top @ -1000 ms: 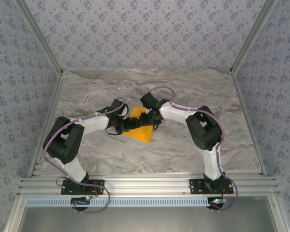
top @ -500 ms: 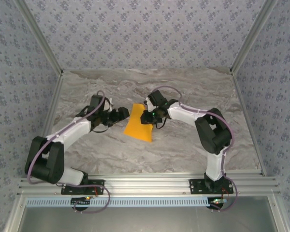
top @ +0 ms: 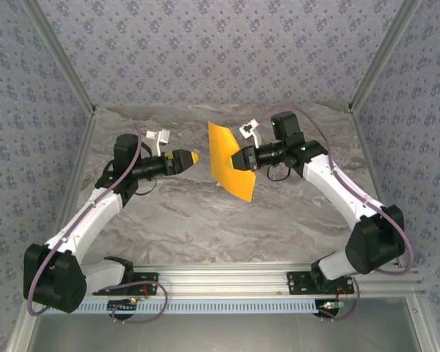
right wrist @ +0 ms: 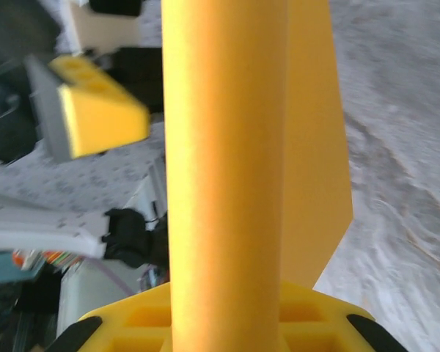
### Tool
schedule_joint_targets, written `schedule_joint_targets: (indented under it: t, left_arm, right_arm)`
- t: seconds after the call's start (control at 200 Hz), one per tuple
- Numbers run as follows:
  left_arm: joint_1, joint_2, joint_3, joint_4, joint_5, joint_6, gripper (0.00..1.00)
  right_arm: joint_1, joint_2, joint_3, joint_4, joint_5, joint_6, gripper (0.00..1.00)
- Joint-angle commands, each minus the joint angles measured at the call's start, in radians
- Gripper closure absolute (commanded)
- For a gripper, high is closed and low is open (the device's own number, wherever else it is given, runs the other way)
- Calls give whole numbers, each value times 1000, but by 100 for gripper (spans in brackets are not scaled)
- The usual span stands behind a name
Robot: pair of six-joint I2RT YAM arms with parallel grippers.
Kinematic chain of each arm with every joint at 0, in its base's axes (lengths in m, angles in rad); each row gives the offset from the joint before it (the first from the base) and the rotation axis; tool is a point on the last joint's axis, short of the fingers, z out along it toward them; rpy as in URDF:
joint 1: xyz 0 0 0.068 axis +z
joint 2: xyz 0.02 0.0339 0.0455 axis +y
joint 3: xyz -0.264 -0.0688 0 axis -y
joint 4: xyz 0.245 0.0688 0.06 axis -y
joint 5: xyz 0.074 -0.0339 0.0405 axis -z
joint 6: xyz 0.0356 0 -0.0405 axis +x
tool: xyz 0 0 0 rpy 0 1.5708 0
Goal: Fold a paper plane with a square sheet of paper (fold left side to right side)
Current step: Pick up the square sheet of paper from the center of the table, then place a square sheet of paper at the center of the table.
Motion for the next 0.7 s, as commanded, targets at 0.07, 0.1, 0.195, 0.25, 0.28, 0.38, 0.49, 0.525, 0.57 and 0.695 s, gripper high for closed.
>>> schedule_joint_targets:
  t: [0.07,0.1,0.195,0.25,0.28,0.38,0.49,0.525,0.57,0.695]
  left_arm:
    - [-42,16,100,96,136,37,7]
    - [-49,22,108,91,138,45,7]
    - [-68,37,123,97,151,46,7]
    - [-80,42,123,124,171,38,11]
    - [-88,45,122,140,184,30,16]
    - [-101,45,126,149,185,27,50]
    - [-102,40,114,141,165,31,81]
    - [-101,40,114,128,158,39,87]
    - [-102,43,112,101,146,53,97]
    - [-103,54,84,57,100,68,100]
  right_arm:
    - [13,-50,81,-130,-202,-99,78]
    - [17,-53,90,-136,-209,-108,78]
    - [25,-60,113,-167,-201,-130,78]
    - [28,-60,118,-168,-195,-129,77]
    - [27,-60,118,-169,-186,-129,77]
    - [25,-60,119,-169,-143,-126,75]
    - [16,-66,112,-166,-89,-119,73]
    - [10,-70,108,-162,-72,-116,72]
    - [-1,-75,100,-161,-35,-112,71]
    - [-34,-92,66,-162,99,-93,60]
